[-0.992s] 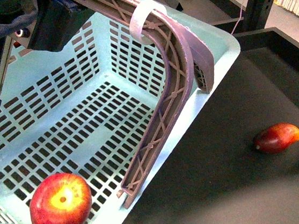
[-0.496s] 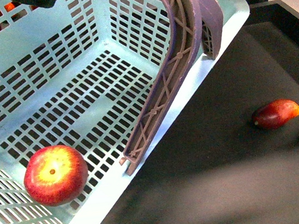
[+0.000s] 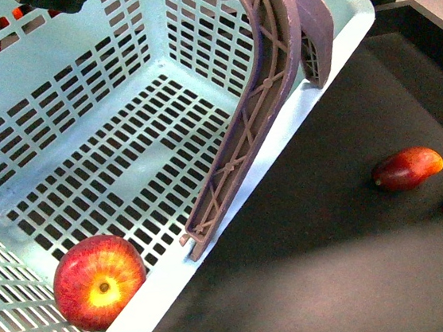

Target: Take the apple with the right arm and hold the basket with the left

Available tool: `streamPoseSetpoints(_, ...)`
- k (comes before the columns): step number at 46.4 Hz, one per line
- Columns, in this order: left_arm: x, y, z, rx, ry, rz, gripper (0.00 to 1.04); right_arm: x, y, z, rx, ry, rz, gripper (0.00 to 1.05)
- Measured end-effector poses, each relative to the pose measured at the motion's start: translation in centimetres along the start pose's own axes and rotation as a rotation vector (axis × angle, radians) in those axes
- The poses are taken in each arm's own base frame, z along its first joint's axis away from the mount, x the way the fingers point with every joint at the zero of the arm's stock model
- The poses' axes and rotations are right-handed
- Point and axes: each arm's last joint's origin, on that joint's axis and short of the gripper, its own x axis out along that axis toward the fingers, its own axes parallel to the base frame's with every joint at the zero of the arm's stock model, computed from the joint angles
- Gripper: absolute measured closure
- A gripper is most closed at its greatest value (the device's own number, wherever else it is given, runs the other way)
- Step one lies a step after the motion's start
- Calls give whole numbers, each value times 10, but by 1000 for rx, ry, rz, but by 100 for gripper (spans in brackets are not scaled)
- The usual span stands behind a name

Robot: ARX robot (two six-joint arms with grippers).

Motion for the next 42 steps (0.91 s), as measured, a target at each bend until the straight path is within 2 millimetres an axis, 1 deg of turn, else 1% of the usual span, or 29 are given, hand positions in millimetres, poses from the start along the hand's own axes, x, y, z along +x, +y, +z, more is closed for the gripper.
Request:
streamPoseSetpoints(12,0,0,0,0,0,0,98,-18,0,-6,0,0,0,103)
streamPoseSetpoints(13,0,0,0,0,-2,1,98,-30,0,-13,0,-10,0,103)
streamPoseSetpoints(42,0,0,0,0,0,0,98,-53,0,-7,0,-30,0,103)
